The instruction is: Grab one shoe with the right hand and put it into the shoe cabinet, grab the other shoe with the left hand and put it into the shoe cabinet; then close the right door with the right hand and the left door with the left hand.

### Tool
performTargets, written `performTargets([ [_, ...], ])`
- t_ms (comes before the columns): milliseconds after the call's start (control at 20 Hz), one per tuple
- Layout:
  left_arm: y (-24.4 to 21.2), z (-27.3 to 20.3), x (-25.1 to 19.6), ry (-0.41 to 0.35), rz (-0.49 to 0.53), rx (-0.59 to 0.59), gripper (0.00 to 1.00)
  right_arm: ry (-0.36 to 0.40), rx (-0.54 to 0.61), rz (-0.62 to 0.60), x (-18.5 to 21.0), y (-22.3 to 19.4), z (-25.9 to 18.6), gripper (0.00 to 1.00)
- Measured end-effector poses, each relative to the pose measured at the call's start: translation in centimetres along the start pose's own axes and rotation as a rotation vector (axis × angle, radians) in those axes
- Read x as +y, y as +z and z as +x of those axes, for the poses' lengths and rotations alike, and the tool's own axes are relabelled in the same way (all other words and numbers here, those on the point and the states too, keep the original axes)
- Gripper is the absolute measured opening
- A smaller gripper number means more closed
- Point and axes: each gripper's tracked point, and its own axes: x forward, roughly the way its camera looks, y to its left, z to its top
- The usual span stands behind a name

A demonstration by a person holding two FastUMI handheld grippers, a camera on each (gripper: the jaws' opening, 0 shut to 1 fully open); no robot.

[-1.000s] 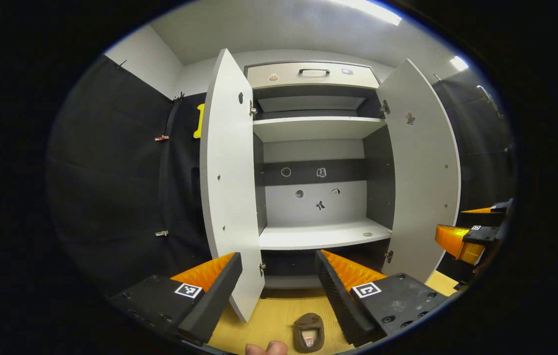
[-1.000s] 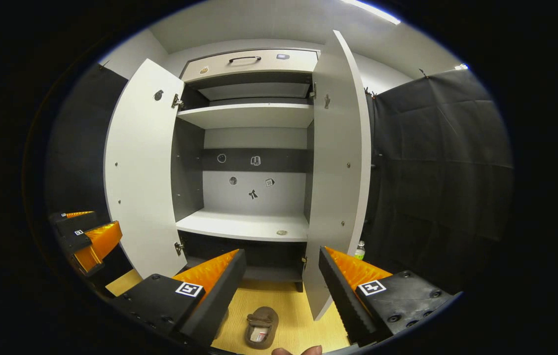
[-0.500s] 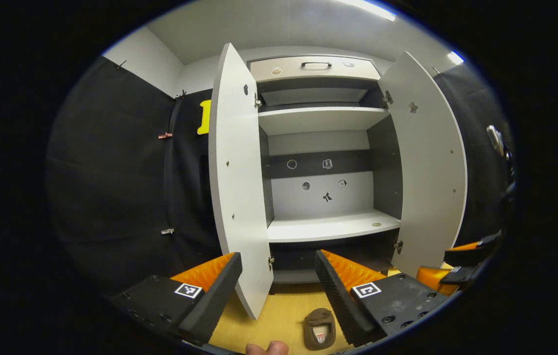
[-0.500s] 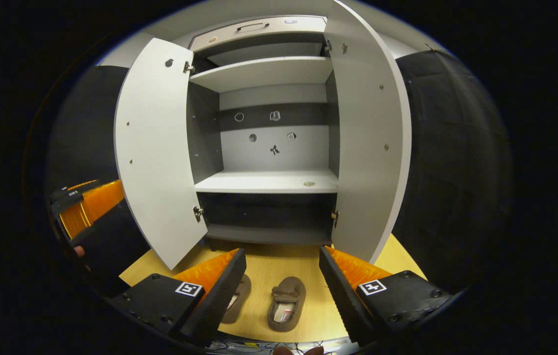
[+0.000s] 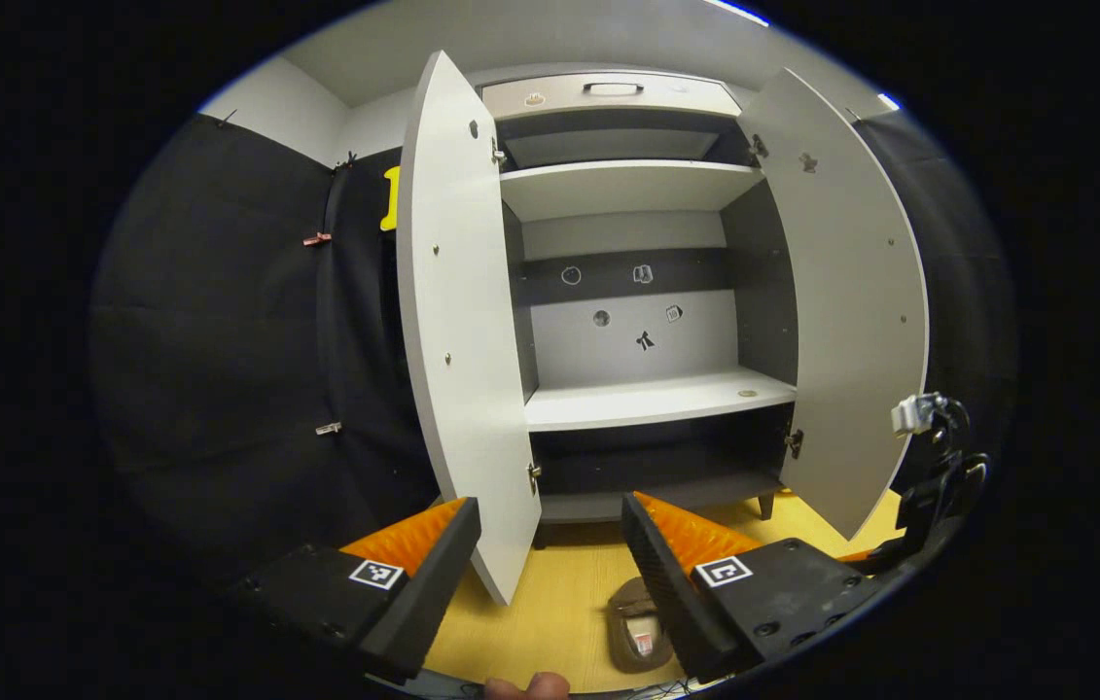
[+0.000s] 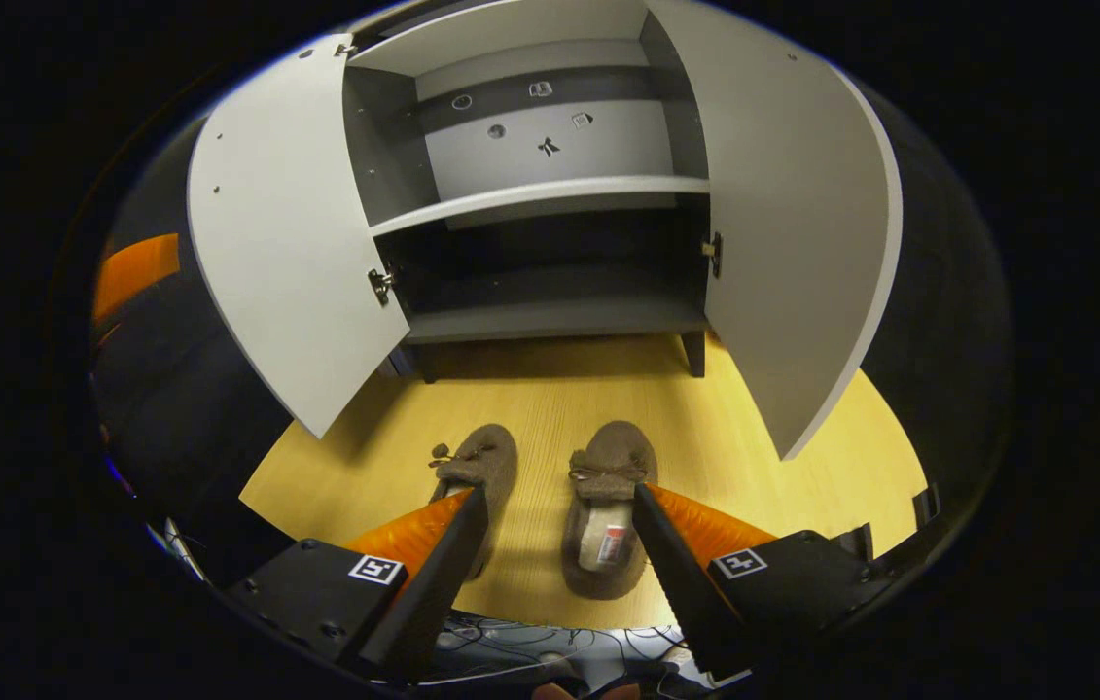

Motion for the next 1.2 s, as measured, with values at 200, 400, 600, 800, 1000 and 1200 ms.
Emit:
performTargets([
  [200, -1.3, 0.7, 0.6, 0.004, 0.019, 0.026, 0.96, -0.004, 0.095, 0.019, -0.3, -2.7, 3.8, 1.0],
  [400, -2.5, 1.6, 1.7, 0.014, 0.021, 0.051, 0.96, -0.026, 0.158, 0.001, -0.7, -5.3, 7.2, 0.99],
  [600, -4.2, 2.7, 2.8, 0.024, 0.024, 0.085, 0.96, -0.063, 0.163, 0.009, -1.3, -6.2, 10.2, 0.98],
  [800, -5.6, 3.6, 3.9, 0.041, 0.025, 0.12, 0.96, -0.109, 0.146, 0.043, -1.9, -6.2, 13.2, 0.82],
  [1000, -5.8, 4.2, 4.6, 0.063, 0.007, 0.117, 0.96, -0.152, 0.128, 0.054, -2.5, -6.0, 15.5, 0.67],
  [1200, -6.3, 4.6, 4.9, 0.072, 0.007, 0.123, 0.96, -0.184, 0.088, 0.093, -3.4, -5.4, 15.9, 0.16],
])
